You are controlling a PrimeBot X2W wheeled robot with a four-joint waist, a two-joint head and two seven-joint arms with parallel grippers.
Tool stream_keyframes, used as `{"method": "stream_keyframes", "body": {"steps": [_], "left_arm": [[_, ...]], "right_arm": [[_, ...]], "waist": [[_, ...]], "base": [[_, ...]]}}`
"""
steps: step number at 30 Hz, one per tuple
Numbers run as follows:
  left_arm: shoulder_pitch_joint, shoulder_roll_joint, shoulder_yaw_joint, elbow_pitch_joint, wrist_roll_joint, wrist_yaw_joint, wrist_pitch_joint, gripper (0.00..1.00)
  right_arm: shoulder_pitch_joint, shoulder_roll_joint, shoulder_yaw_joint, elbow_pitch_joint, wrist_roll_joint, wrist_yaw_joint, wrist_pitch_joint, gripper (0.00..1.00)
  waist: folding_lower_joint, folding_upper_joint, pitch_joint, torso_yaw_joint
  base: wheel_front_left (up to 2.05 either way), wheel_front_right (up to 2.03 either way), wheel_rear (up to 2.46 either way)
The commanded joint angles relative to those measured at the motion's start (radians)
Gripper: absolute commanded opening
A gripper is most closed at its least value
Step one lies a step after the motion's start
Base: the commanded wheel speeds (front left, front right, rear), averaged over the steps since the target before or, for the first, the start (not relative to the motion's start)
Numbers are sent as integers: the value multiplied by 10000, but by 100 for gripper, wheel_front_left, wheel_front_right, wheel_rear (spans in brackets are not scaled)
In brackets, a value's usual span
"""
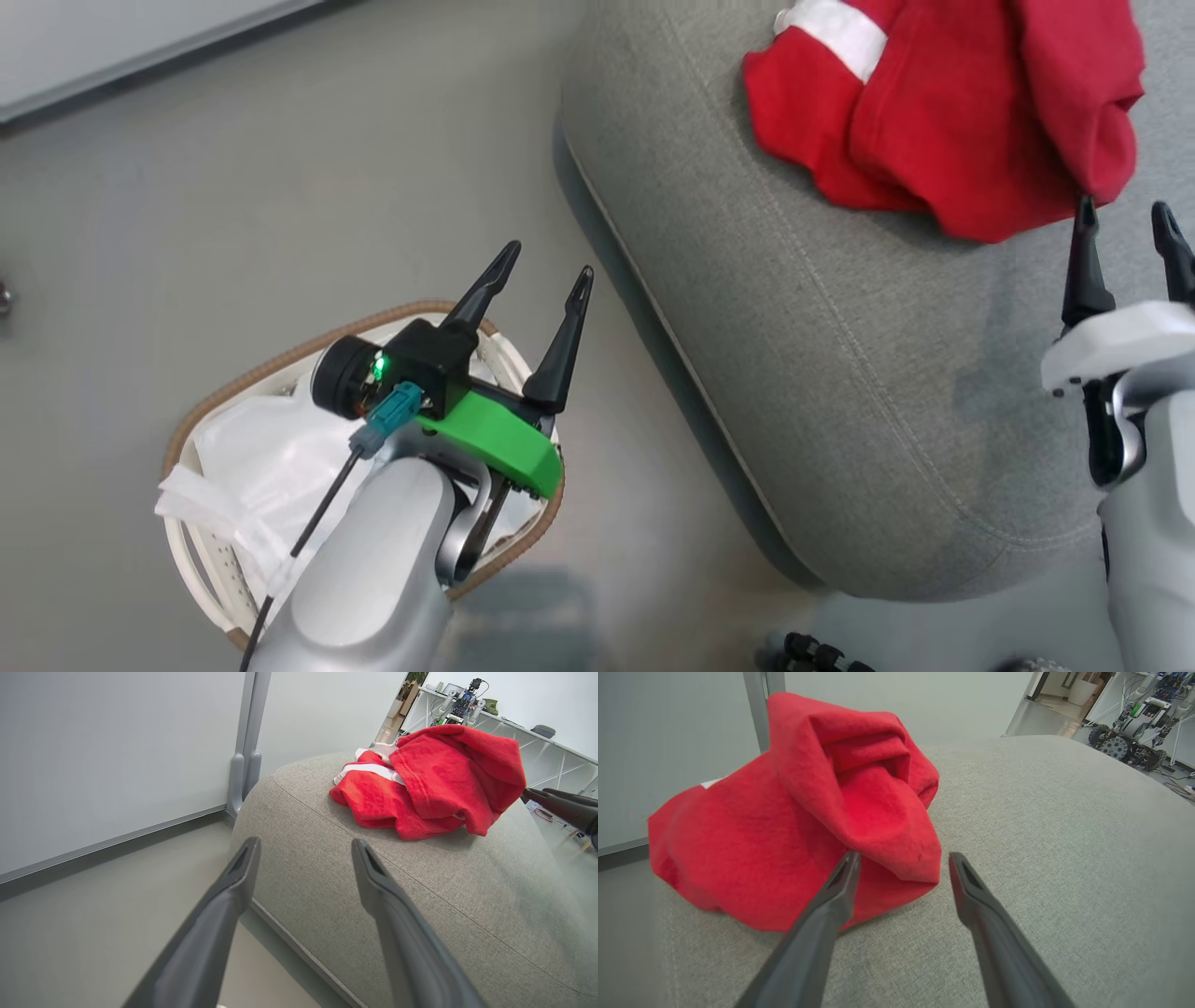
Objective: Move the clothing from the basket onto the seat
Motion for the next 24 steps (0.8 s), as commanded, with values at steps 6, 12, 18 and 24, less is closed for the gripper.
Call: {"method": "stream_keyframes", "body": {"steps": [6,12,18,24], "left_arm": [[752,-114,513,10,53,28,-7,100],[1248,-176,1092,-9,153,129,-7,100],[1632,-215,1823,-5,393,226,-7,100],[2091,-226,2815,0,757,415,-7,100]], "right_arm": [[1023,-64,104,-894,338,-11,-48,100],[1430,158,632,-1612,686,-11,-48,100],[1625,382,1718,-2077,1072,-11,-48,100],[1709,664,2441,-2129,1264,-11,-48,100]], "waist": [[-1,0,-1194,-72],[-1,0,-1652,253],[-1,0,-1963,854],[-1,0,-2217,1630]], "base": [[0,0,0],[0,0,0],[0,0,0],[0,0,0]]}}
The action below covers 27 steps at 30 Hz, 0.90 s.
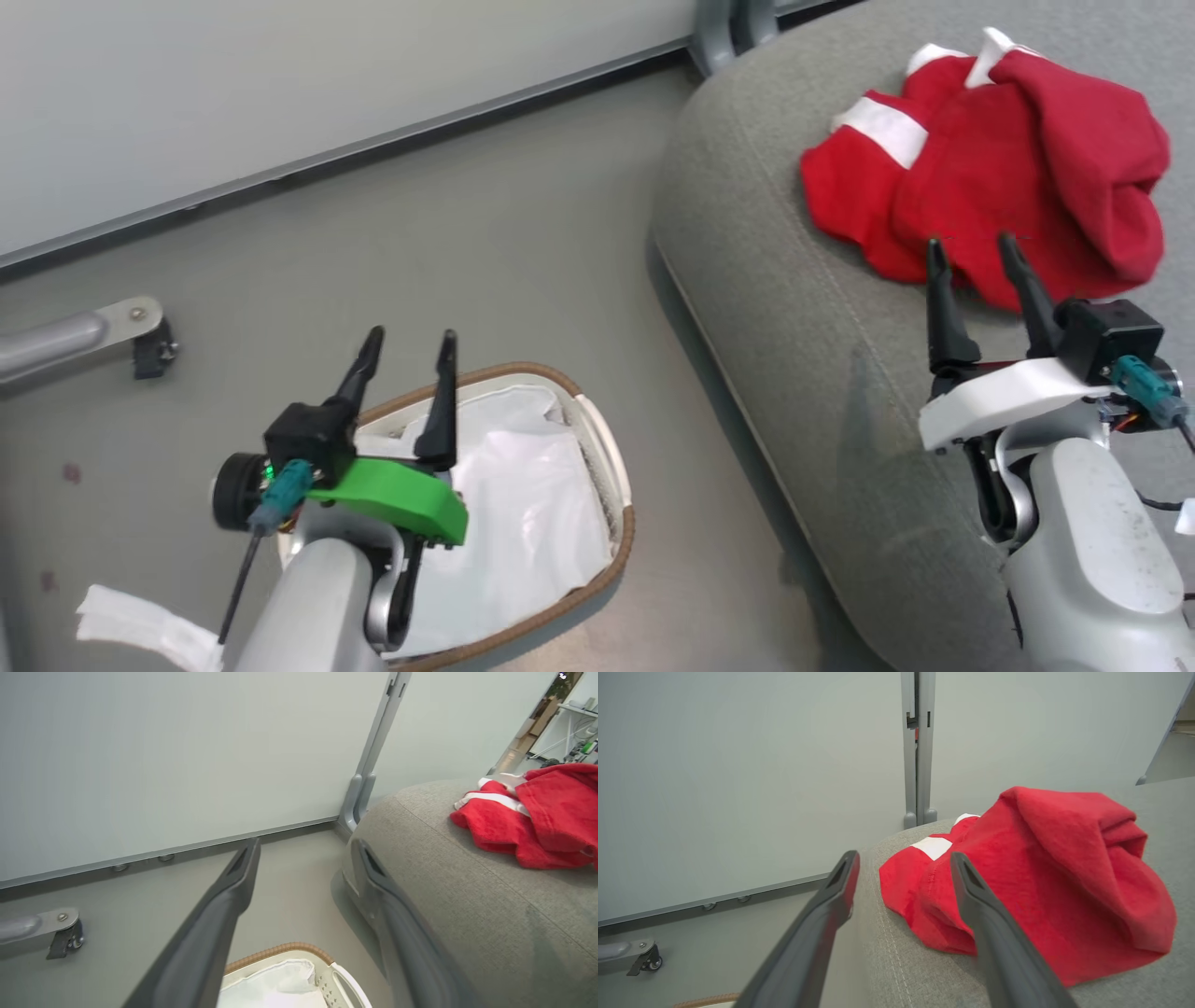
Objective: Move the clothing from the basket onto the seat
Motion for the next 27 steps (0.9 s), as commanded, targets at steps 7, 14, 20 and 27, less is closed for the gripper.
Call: {"method": "stream_keyframes", "body": {"steps": [7,14,20,27], "left_arm": [[825,20,1348,-122,446,202,-7,100],[1511,5,2574,-217,826,354,-7,100],[2085,-7,3070,-207,964,204,-7,100],[2806,-1,3247,-337,614,128,-7,100]], "right_arm": [[452,193,494,-115,135,-11,-48,100],[747,228,717,-67,390,-11,-48,100],[1109,232,790,21,506,-11,-48,100],[1758,235,1035,148,570,-11,-48,100]], "waist": [[0,0,-557,1392],[0,0,-780,1950],[0,0,-1093,2169],[0,0,-1574,2153]], "base": [[0,0,0],[0,0,0],[0,0,0],[0,0,0]]}}
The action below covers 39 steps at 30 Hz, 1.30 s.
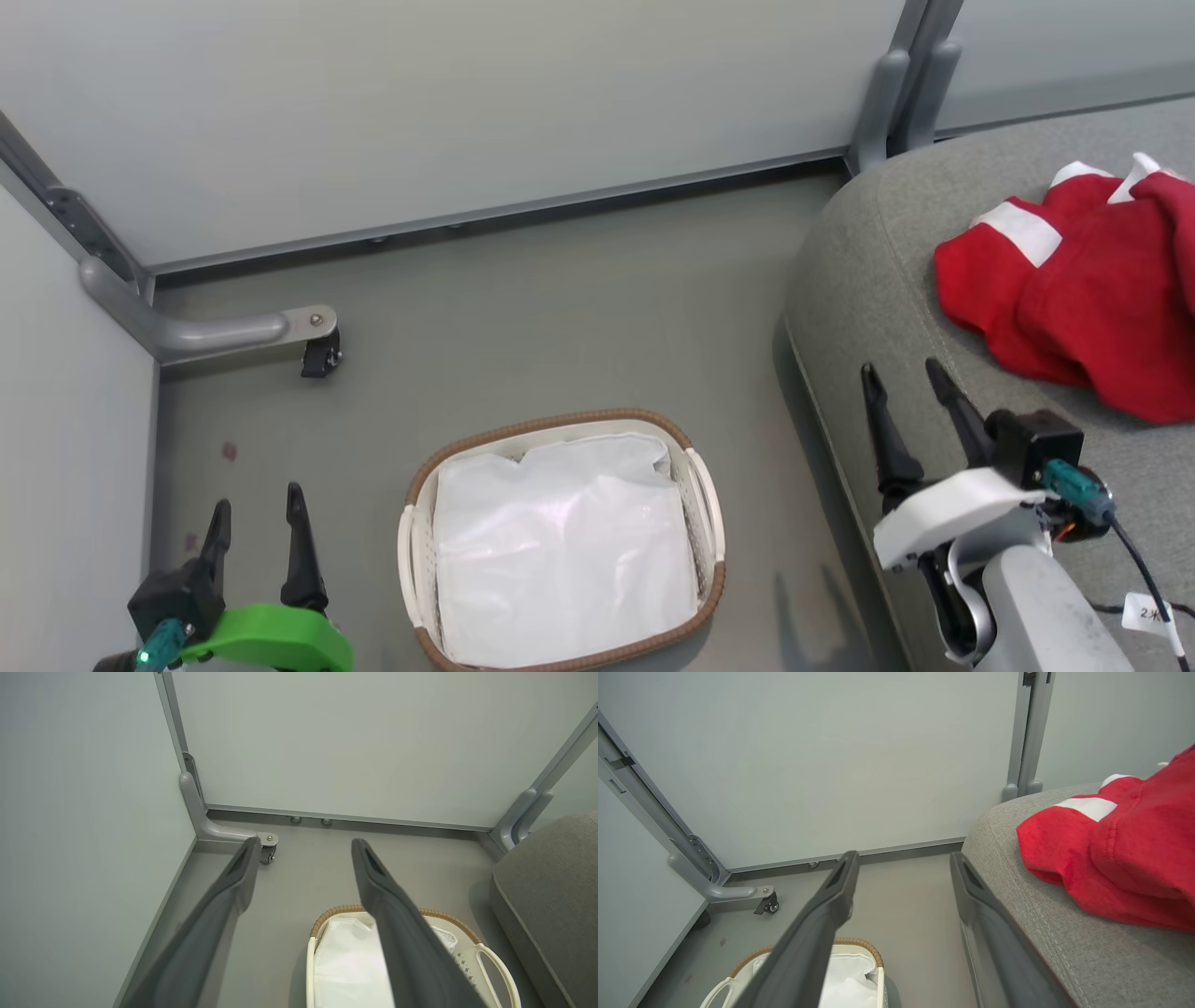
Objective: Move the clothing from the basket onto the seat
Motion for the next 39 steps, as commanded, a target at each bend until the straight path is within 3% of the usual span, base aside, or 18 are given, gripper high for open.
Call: {"method": "stream_keyframes", "body": {"steps": [1,10,11,15,39], "left_arm": [[251,21,20,-75,-73,-18,-7,100],[981,21,1,-120,-568,-18,-7,100],[865,-2,-1,-92,-553,-9,1,0],[882,-69,6,233,-649,-10,27,0],[431,-40,180,-285,-4583,-172,1152,0]], "right_arm": [[253,-38,43,38,52,-11,-48,100],[914,-39,219,162,-16,-11,-48,100],[771,6,229,137,37,0,0,0],[986,59,233,431,92,0,36,0],[1140,33,-334,-181,4179,-2,1155,0]], "waist": [[0,0,-241,9],[0,0,-704,-51],[0,0,-659,-32],[0,0,-686,-33],[0,0,-762,93]], "base": [[0,0,0],[0,0,0],[0,0,0],[0,0,0],[0,0,0]]}}
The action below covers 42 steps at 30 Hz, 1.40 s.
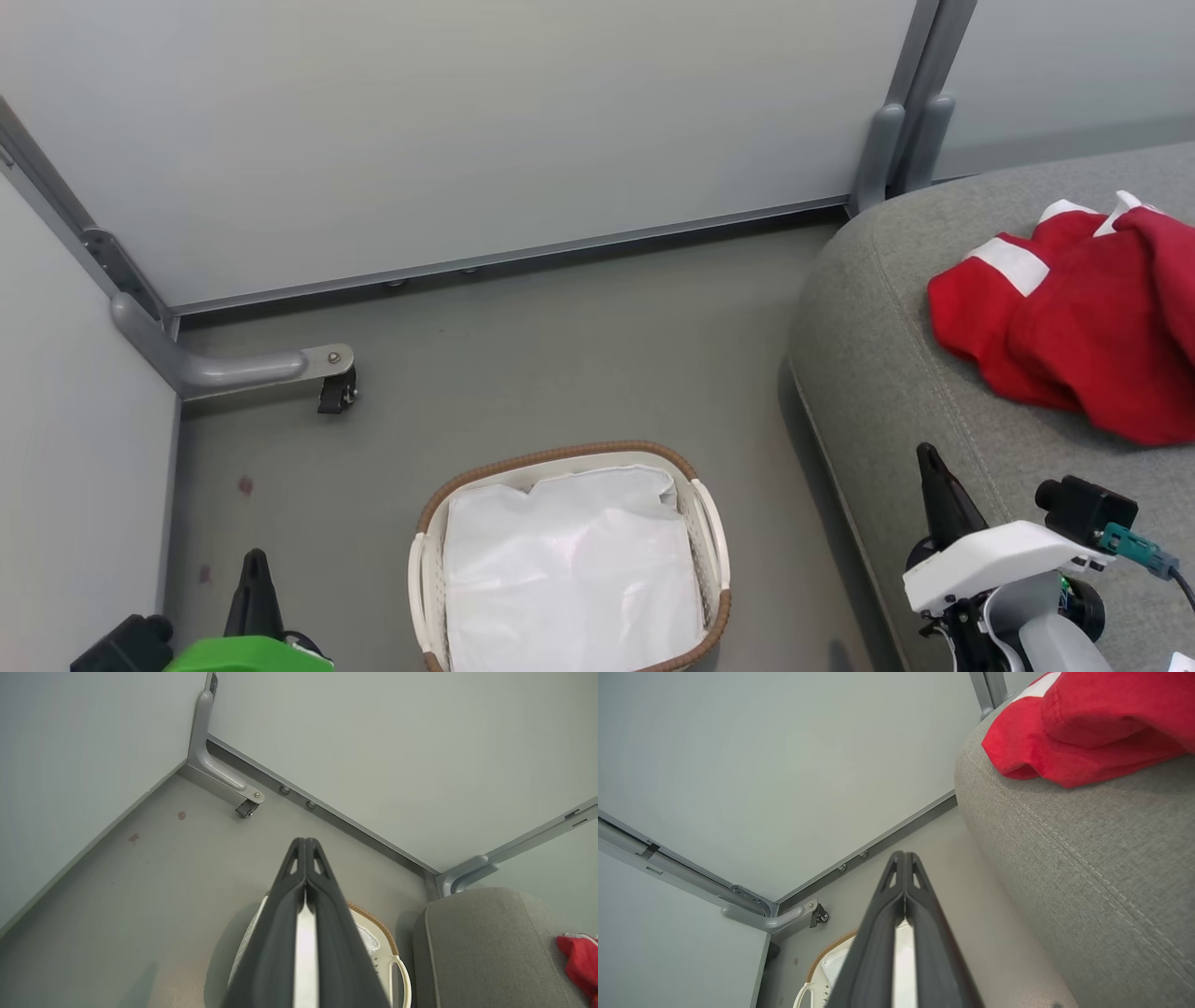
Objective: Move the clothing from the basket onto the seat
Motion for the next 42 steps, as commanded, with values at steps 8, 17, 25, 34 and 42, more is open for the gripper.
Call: {"method": "stream_keyframes", "body": {"steps": [8,17,25,34,42], "left_arm": [[-416,66,109,-329,-1326,-105,347,0],[-536,74,154,-474,-2419,-155,657,0],[-644,81,190,-586,-3313,-186,916,0],[-750,90,232,-718,-4272,-232,1194,0],[-856,98,276,-832,-5210,-265,1474,0]], "right_arm": [[-18,-50,-218,-358,1381,-3,363,0],[27,-58,-373,-525,2516,-3,671,0],[72,-65,-505,-662,3454,-4,929,0],[115,-72,-642,-806,4438,-5,1204,0],[161,-79,-779,-950,5429,-5,1475,0]], "waist": [[0,0,-28,46],[0,0,-55,92],[0,0,-80,133],[0,0,-108,181],[0,0,-139,233]], "base": [[0,0,0],[0,0,0],[0,0,0],[0,0,0],[0,0,0]]}}
